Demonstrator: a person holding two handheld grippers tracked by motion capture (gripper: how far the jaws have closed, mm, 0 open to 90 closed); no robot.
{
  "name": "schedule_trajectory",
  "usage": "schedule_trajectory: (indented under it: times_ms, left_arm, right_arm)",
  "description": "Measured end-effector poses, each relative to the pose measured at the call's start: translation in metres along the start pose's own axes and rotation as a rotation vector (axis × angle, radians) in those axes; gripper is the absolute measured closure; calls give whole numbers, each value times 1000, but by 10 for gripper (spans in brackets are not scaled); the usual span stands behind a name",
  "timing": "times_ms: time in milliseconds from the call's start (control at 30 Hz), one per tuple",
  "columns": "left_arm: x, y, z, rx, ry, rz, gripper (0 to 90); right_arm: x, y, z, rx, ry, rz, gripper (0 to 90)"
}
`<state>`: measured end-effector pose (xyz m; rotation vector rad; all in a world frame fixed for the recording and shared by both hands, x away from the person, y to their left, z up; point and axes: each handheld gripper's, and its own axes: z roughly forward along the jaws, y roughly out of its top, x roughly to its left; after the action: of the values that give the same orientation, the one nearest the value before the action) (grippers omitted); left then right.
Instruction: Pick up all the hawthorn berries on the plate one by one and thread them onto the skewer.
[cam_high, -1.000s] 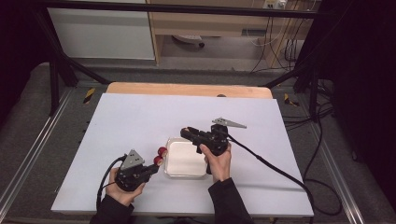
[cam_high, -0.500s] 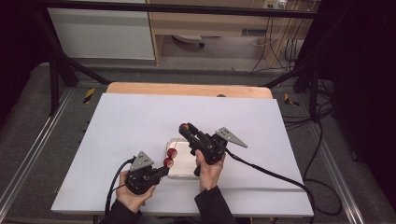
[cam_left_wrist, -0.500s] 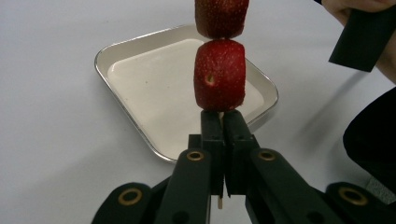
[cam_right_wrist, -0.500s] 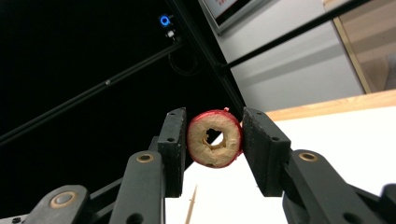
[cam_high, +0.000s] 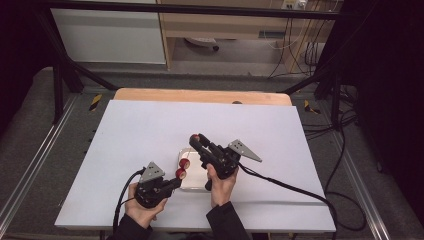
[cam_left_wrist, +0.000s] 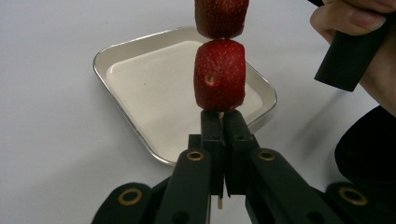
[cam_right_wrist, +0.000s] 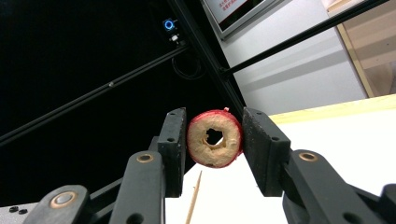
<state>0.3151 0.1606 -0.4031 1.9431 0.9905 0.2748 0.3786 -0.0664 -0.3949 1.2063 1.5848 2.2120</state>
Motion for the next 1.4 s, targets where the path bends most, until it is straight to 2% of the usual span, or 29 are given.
schedule_trajectory:
  times_ms: [400, 800, 867, 1000, 1067, 1200, 1267, 1400]
  left_arm:
    - [1, 0, 0, -2, 2, -11, 884]
    - [1, -2, 3, 1, -1, -58, 887]
    - [1, -1, 2, -13, 1, -63, 888]
    - [2, -1, 3, 0, 10, -66, 888]
    - [3, -2, 5, 7, -2, -66, 888]
    - [3, -3, 8, 26, 10, -47, 889]
    - [4, -4, 7, 5, 13, -50, 889]
    - [3, -4, 10, 0, 17, -43, 889]
  right_arm:
    - [0, -5, 1, 7, 11, 11, 617]
    - [1, -19, 1, 19, 20, 5, 620]
    - [2, -21, 0, 37, 18, -1, 621]
    - [2, -27, -1, 65, 19, 6, 623]
    - [2, -29, -1, 82, 21, 14, 624]
    - [3, -30, -2, 124, 17, 15, 626]
    - [3, -30, -2, 143, 18, 8, 627]
    - [3, -27, -3, 171, 13, 18, 623]
